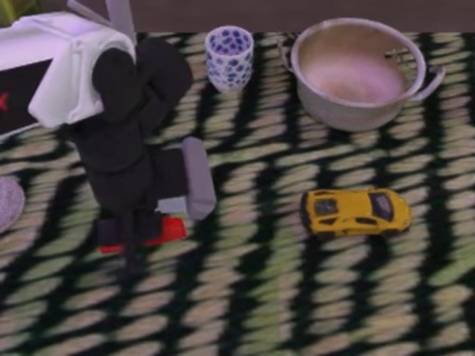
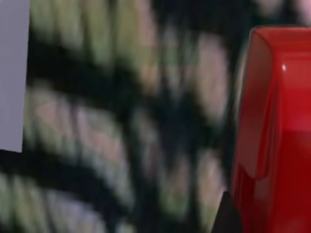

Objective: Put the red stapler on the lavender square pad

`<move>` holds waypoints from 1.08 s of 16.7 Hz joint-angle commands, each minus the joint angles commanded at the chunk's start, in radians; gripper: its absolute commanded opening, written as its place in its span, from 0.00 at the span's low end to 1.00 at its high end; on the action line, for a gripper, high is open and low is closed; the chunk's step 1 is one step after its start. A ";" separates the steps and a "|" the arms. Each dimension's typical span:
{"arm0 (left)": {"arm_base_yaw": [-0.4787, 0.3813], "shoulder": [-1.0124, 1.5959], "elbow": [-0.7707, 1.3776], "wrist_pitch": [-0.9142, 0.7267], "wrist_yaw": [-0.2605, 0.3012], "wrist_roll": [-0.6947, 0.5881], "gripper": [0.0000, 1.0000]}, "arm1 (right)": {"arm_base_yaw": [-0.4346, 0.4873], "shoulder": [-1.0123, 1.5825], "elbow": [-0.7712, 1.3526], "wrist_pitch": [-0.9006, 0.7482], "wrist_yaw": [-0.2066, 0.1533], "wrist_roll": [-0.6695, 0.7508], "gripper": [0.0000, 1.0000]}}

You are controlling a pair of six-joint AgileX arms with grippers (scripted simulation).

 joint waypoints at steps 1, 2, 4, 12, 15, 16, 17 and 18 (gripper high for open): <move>0.002 0.022 0.030 -0.011 0.000 -0.070 0.00 | 0.000 0.000 0.000 0.000 0.000 0.000 1.00; 0.005 0.046 0.061 -0.024 0.001 -0.150 0.00 | 0.000 0.000 0.000 0.000 0.000 0.000 1.00; 0.013 0.099 0.128 -0.052 0.001 -0.336 0.00 | 0.000 0.000 0.000 0.000 0.000 0.000 1.00; 0.066 0.320 0.389 -0.171 0.003 -1.335 0.00 | 0.000 0.000 0.000 0.000 0.000 0.000 1.00; 0.088 0.399 0.486 -0.213 0.003 -1.750 0.00 | 0.000 0.000 0.000 0.000 0.000 0.000 1.00; 0.096 0.422 0.517 -0.225 0.004 -1.881 0.00 | 0.000 0.000 0.000 0.000 0.000 0.000 1.00; 0.104 0.441 0.545 -0.234 0.004 -2.007 0.00 | 0.000 0.000 0.000 0.000 0.000 0.000 1.00; 0.112 0.457 0.573 -0.241 0.004 -2.127 0.00 | 0.000 0.000 0.000 0.000 0.000 0.000 1.00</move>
